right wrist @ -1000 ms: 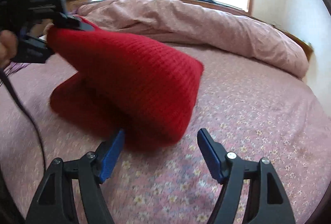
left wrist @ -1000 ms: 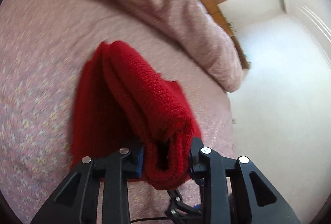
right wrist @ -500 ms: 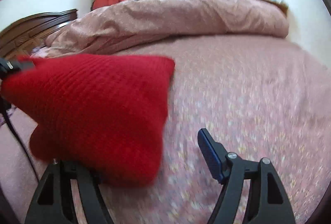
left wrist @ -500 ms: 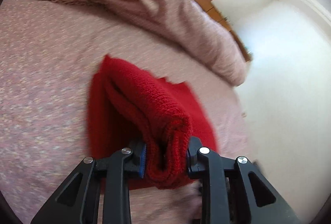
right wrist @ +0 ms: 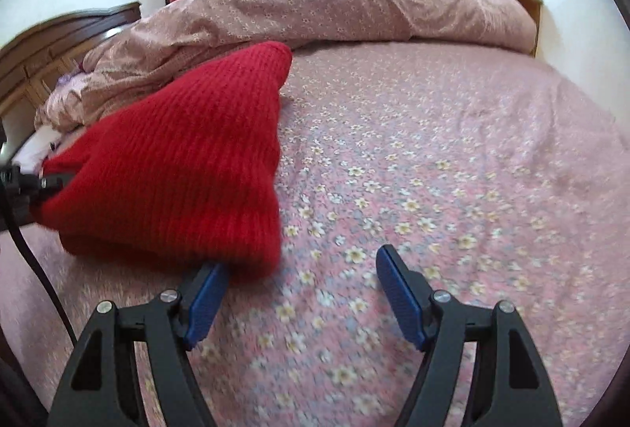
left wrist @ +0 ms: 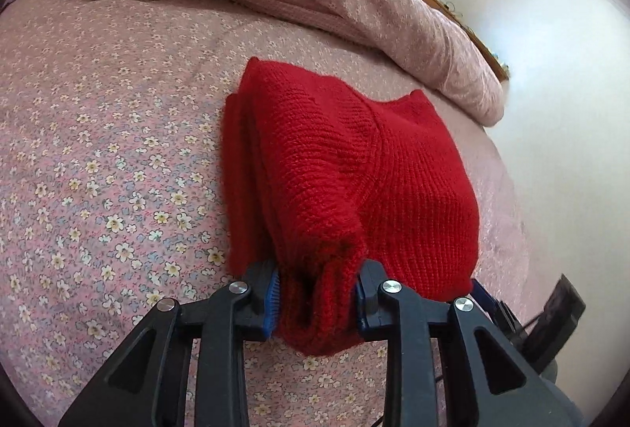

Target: Fold small clothes

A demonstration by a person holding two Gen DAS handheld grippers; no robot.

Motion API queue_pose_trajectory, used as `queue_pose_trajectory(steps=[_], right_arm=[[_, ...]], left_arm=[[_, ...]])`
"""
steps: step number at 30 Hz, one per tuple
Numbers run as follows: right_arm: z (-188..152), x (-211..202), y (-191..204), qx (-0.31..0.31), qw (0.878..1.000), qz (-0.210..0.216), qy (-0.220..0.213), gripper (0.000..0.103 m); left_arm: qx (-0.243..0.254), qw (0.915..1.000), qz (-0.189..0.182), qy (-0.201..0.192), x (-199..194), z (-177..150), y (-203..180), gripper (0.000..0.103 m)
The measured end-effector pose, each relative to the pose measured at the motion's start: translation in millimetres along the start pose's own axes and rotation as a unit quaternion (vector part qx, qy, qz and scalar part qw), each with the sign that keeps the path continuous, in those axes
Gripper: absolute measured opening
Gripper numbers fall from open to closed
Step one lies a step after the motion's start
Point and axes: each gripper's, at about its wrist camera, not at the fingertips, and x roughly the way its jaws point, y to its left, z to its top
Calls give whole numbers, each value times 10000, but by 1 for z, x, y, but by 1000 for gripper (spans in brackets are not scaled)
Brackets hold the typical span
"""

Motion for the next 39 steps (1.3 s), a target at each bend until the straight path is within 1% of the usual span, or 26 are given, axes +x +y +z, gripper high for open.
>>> queue_pose_trajectory(steps=[2, 4, 5, 6, 7, 9, 11, 12, 13, 14, 15, 16, 17, 18, 21, 22, 24, 26, 27, 28, 29, 30, 31, 33, 35, 39], right_arm=[[0, -10, 4, -200, 9997, -116, -32, 76], [0, -19, 1, -278, 9991, -323, 26, 74], [4, -23, -3, -257, 9990, -372, 28, 73], [8, -27, -9, -189, 9994, -301, 25, 73], [14, -30, -16, -80, 9999, -137, 34, 73], [26, -35, -25, 6, 9998, 170, 36, 68], [39, -41, -27, -81, 9989, 426, -188, 55], [44, -43, -27, -121, 9980, 553, -288, 52], [50, -45, -25, -157, 9959, 786, -422, 42], [56, -46, -23, -180, 9934, 1009, -513, 28], [62, -44, -18, -222, 9902, 1250, -577, 21], [68, -41, -13, -270, 9883, 1383, -585, 12], [73, -37, -7, -339, 9864, 1502, -576, 8], [76, -33, 0, -418, 9839, 1646, -563, 8], [83, -21, 21, -645, 9713, 2213, -580, 7], [84, -15, 30, -716, 9675, 2368, -527, 7], [83, -1, 48, -928, 9623, 2540, -297, 7], [77, 10, 64, -1098, 9593, 2599, -124, 6], [74, 17, 67, -1069, 9597, 2600, 5, 6], [70, 27, 66, -847, 9595, 2680, 210, 2], [65, 40, 64, -575, 9572, 2799, 457, 0], [60, 50, 61, -410, 9530, 2925, 672, 0], [57, 56, 57, -317, 9480, 3084, 727, 0], [56, 57, 56, -365, 9472, 3111, 684, 0], [58, 53, 60, -438, 9488, 3043, 725, 0], [70, 27, 57, -354, 9547, 2914, 478, 0]], left_arm=[[76, 9999, 88, -79, -4, 1, 1, 28], [206, 9991, 323, -157, -7, 5, 0, 31], [270, 9988, 374, -143, -9, 6, 0, 32], [313, 9988, 368, -115, -11, 6, -1, 32], [337, 9987, 378, -98, -14, 7, -1, 33], [343, 9983, 465, -48, -25, 4, -1, 34], [323, 9980, 530, -100, -38, 3, -4, 34], [346, 9974, 588, -233, -48, 2, -7, 34], [413, 9958, 689, -431, -59, 3, -11, 34], [489, 9933, 830, -637, -68, 2, -15, 34], [552, 9904, 947, -844, -74, 2, -20, 34], [634, 9869, 1044, -1056, -78, 4, -27, 34], [710, 9842, 1099, -1196, -79, 5, -33, 34], [767, 9826, 1101, -1283, -78, 8, -40, 34], [860, 9825, 1010, -1304, -62, 16, -58, 34], [872, 9825, 963, -1333, -57, 19, -64, 34], [924, 9846, 810, -1245, -42, 26, -73, 34], [923, 9871, 803, -1036, -25, 27, -76, 33], [892, 9887, 821, -883, -14, 26, -76, 33], [855, 9902, 819, -745, -5, 25, -72, 33], [829, 9910, 849, -624, 2, 23, -70, 32], [796, 9915, 914, -471, 11, 21, -66, 32], [757, 9919, 956, -358, 18, 20, -63, 30], [736, 9919, 994, -279, 25, 17, -58, 30], [796, 9910, 1019, -332, 23, 17, -60, 30], [841, 9906, 1013, -377, 16, 15, -65, 30]])
